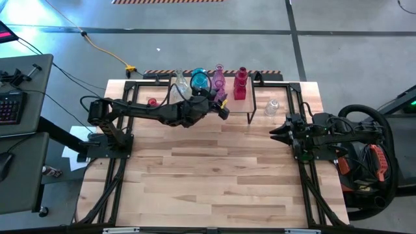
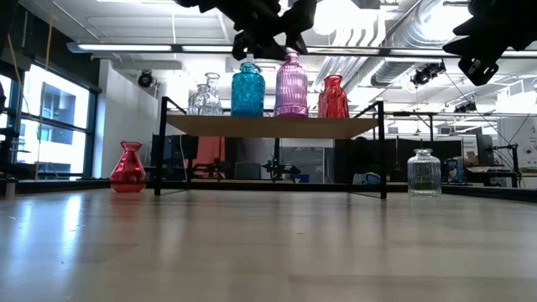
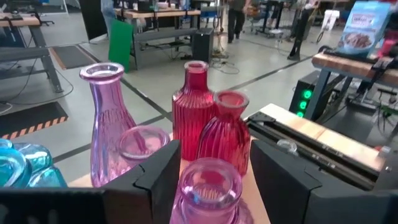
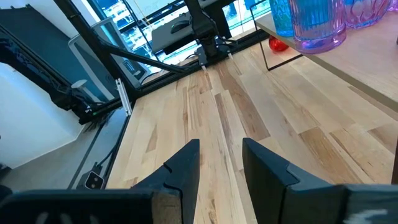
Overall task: Sort vases onto shelf
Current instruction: Put the purple flower vase on the shelf aligned with the other purple flower vases, then put the red flower vase on the shelf aligned with the other red flower vases
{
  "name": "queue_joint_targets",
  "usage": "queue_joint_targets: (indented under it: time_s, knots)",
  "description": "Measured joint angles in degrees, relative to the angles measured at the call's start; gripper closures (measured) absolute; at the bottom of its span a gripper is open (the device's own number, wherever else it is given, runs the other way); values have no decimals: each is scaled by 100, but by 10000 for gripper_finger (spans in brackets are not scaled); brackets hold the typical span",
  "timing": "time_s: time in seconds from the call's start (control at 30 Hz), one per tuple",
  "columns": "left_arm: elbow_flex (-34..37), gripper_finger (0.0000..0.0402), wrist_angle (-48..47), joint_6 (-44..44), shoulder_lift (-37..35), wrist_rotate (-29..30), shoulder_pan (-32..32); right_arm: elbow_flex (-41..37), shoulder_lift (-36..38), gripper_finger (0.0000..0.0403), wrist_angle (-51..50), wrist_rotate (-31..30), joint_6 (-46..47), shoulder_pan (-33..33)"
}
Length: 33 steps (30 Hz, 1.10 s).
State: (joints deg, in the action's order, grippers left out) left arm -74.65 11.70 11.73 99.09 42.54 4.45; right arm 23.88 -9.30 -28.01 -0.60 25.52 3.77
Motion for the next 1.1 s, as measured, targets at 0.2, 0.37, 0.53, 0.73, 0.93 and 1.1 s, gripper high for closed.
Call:
queue_joint_targets:
  time_s: [0.2, 0.37, 0.53, 0.73, 0.93, 1.1]
  knots:
    - [0, 220, 295, -4, -2, 0, 0, 0, 0, 299, 0, -6, 0, 0]
    - [-1, 220, 374, -310, -110, -4, -29, 0, 0, 299, 0, -24, -1, 0]
    - [-2, 220, 372, -762, -429, -5, -121, 0, 0, 299, 0, -22, 0, 0]
    - [-2, 222, 238, -1176, -795, -9, -303, 0, 0, 299, -1, -20, -2, 1]
    - [-4, 222, -416, -1695, -1220, -20, -627, 0, 0, 299, -1, -17, -1, 2]
    - [-4, 222, -1132, -1651, -1603, -4, -889, 0, 2, 299, -2, -17, -2, 2]
